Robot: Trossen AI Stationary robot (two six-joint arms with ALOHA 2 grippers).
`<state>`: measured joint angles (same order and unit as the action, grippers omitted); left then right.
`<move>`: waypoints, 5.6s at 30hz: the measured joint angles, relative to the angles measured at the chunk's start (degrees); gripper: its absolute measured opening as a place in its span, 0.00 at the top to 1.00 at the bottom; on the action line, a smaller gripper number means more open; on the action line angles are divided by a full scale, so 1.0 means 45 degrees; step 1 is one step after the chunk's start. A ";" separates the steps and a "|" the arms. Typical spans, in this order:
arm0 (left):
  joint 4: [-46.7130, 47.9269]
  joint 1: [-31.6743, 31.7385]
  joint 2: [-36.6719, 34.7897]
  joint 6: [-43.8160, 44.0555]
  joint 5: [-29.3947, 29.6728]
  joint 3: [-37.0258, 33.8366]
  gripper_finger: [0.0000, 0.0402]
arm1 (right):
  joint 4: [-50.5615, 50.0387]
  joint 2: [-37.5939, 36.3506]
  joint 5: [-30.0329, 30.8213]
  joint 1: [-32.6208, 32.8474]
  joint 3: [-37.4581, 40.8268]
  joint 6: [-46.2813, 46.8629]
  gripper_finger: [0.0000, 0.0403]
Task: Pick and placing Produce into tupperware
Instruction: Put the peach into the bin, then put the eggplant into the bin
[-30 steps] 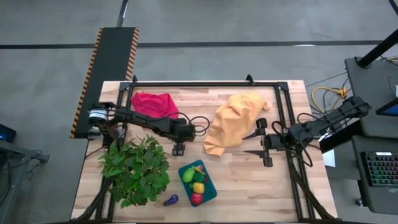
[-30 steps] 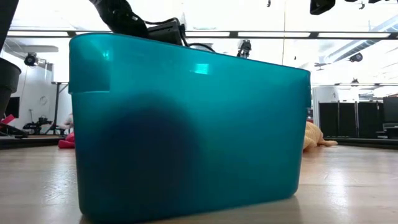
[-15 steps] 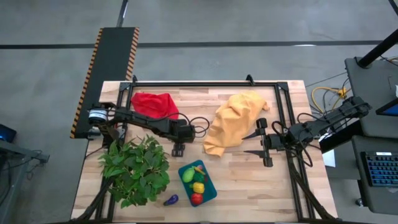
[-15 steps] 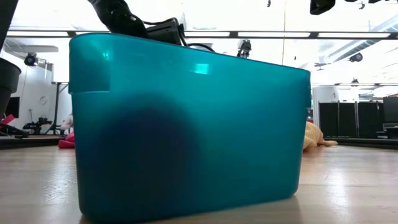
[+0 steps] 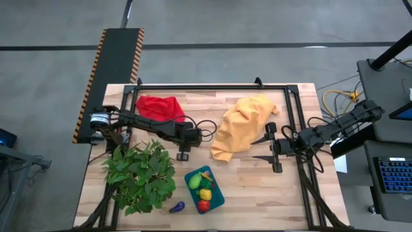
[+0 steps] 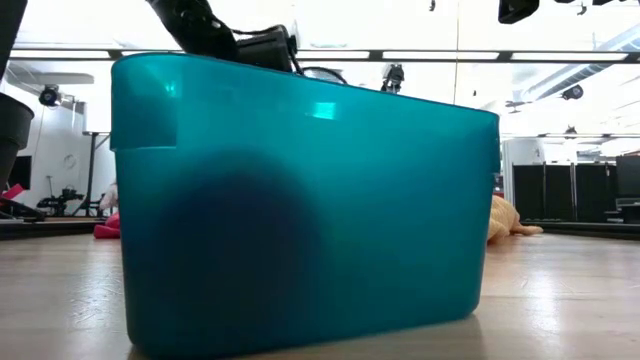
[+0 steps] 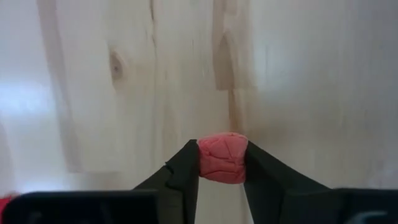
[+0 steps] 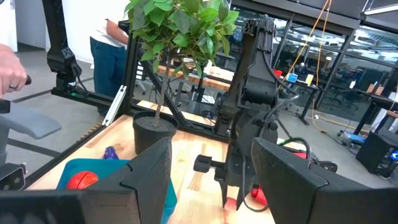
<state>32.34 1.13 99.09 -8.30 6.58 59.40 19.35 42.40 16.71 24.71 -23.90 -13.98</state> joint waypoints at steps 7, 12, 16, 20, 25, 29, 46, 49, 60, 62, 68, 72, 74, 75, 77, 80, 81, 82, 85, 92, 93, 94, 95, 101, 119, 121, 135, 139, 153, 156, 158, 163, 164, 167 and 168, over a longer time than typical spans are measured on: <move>-0.0091 -0.0093 -0.0610 -0.0358 -0.0015 0.0341 0.80 | 0.0005 -0.0002 0.0000 0.0005 0.0000 0.0000 0.47; -0.0100 -0.0296 -0.1099 -0.0457 -0.0058 0.0713 0.81 | 0.0015 -0.0002 0.0001 0.0004 0.0000 0.0000 0.47; -0.0392 -0.0590 -0.1560 -0.0807 -0.0751 0.0978 0.81 | 0.0019 0.0000 0.0005 0.0005 0.0000 0.0000 0.47; -0.1640 -0.0986 -0.1914 -0.1048 -0.2276 0.0981 0.81 | 0.0024 -0.0002 0.0000 0.0005 0.0000 0.0000 0.47; -0.2713 -0.1569 -0.1982 -0.1046 -0.3760 0.0981 0.81 | 0.0024 -0.0001 0.0004 0.0004 0.0000 0.0000 0.47; -0.3188 -0.2081 -0.1982 -0.1043 -0.3845 0.0933 0.81 | 0.0029 -0.0001 0.0005 0.0004 0.0000 0.0000 0.47; -0.4120 -0.2531 -0.0646 -0.0921 -0.3877 0.0961 0.80 | 0.0031 -0.0051 0.0074 0.0000 0.0005 -0.0005 0.47; -0.4117 -0.2545 -0.0601 -0.0912 -0.4200 0.0894 0.78 | -0.0030 -0.0095 0.0107 0.0005 0.0005 -0.0005 0.47; -0.3970 -0.2574 -0.0471 -0.0912 -0.4586 0.0870 0.77 | -0.0131 -0.0080 0.0214 0.0000 0.0005 0.0058 0.47; -0.3945 -0.2574 -0.0471 -0.0913 -0.4637 0.0870 0.77 | -0.0131 -0.0082 0.0221 0.0000 0.0005 0.0043 0.47; -0.3941 -0.2569 -0.0471 -0.0922 -0.4666 0.0855 0.67 | -0.0141 -0.0080 0.0286 0.0000 0.0005 0.0015 0.47; -0.3959 -0.2569 -0.0471 -0.1191 -0.4656 0.0840 0.54 | -0.0143 -0.0080 0.0301 0.0000 0.0005 0.0005 0.47; -0.3957 -0.2569 -0.0471 -0.1269 -0.4636 0.0856 0.51 | -0.0146 -0.0080 0.0301 0.0000 0.0005 0.0005 0.47; -0.3955 -0.2563 -0.0471 -0.1296 -0.4517 0.0902 0.50 | -0.0141 -0.0080 0.0301 0.0000 0.0005 0.0005 0.47; -0.3974 -0.2512 -0.0499 -0.1372 -0.4312 0.0976 0.49 | -0.0146 -0.0080 0.0301 0.0000 0.0005 0.0005 0.47; -0.3945 -0.2492 -0.0831 -0.1731 -0.3735 0.0996 0.49 | -0.0146 -0.0080 0.0301 0.0000 0.0005 0.0005 0.47; -0.3933 -0.2492 -0.1009 -0.1901 -0.3486 0.0996 0.49 | -0.0146 -0.0080 0.0301 0.0003 0.0005 0.0005 0.47; -0.3953 -0.2487 -0.1172 -0.1999 -0.3315 0.0996 0.49 | -0.0146 -0.0080 0.0301 0.0000 0.0005 0.0005 0.47; -0.3677 -0.2492 -0.1838 -0.2085 -0.2550 0.0962 0.49 | -0.0146 -0.0080 0.0301 0.0000 0.0005 0.0005 0.47; -0.3306 -0.2419 -0.3637 -0.2628 -0.0594 0.0889 0.49 | -0.0160 -0.0080 0.0304 0.0001 0.0005 0.0005 0.47; -0.3207 -0.2418 -0.3902 -0.2717 -0.0324 0.0888 0.49 | -0.0155 -0.0083 0.0301 0.0000 0.0005 0.0005 0.47; -0.3230 -0.2403 -0.4120 -0.2833 -0.0068 0.0887 0.49 | -0.0153 -0.0082 0.0301 0.0002 0.0005 0.0005 0.47; -0.3251 -0.2376 -0.4380 -0.3007 0.0218 0.0899 0.49 | -0.0158 -0.0080 0.0302 0.0001 0.0005 0.0005 0.47; -0.3220 -0.2324 -0.6060 -0.3656 0.1879 0.0899 0.49 | -0.0165 -0.0080 0.0301 0.0003 0.0005 0.0005 0.47; -0.6398 -0.2327 -0.9805 -0.6526 0.2027 0.1155 0.49 | -0.0180 -0.0076 0.0310 0.0002 0.0000 0.0005 0.47; -0.6730 -0.2327 -0.9955 -0.6911 0.2031 0.1414 0.49 | -0.0199 -0.0080 0.0306 0.0000 0.0000 0.0005 0.47; -0.4064 -0.3724 -0.8580 -0.8421 0.2130 0.6317 0.49 | -0.0248 -0.0080 0.0311 0.0002 0.0000 0.0102 0.47; -0.3482 -0.5249 -0.7322 -1.0050 0.4968 0.7527 0.49 | -0.0253 -0.0080 0.0311 0.0003 0.0000 0.0245 0.47; -0.3469 -1.0800 -0.4366 -1.3509 1.2538 1.0822 0.49 | -0.0661 -0.0080 0.0311 0.0003 0.0000 0.0442 0.47; -0.3673 -1.1681 -0.3836 -1.3967 1.3869 1.0841 0.49 | -0.0655 -0.0080 0.0311 0.0002 0.0000 0.0442 0.47; -0.4100 -1.2233 -0.3427 -1.4512 1.4539 1.0841 0.49 | -0.0651 -0.0080 0.0311 0.0003 0.0000 0.0436 0.47; -0.4744 -1.3420 -0.2561 -1.5176 1.5195 1.1435 0.49 | -0.0636 -0.0080 0.0316 0.0003 0.0000 0.0427 0.47; -0.4755 -1.3636 -0.2430 -1.5165 1.5272 1.1649 0.49 | -0.0629 -0.0080 0.0321 0.0005 0.0000 0.0427 0.47; -0.4844 -1.4310 -0.2196 -1.4962 1.5335 1.2174 0.49 | -0.0631 -0.0080 0.0330 0.0000 0.0000 0.0397 0.47; -0.4858 -1.4526 -0.2106 -1.4884 1.5337 1.2295 0.49 | -0.0627 -0.0080 0.0330 0.0005 0.0000 0.0359 0.47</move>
<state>10.48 -64.24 89.61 -75.28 75.60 114.72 16.53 42.04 18.20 24.73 -23.90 -12.36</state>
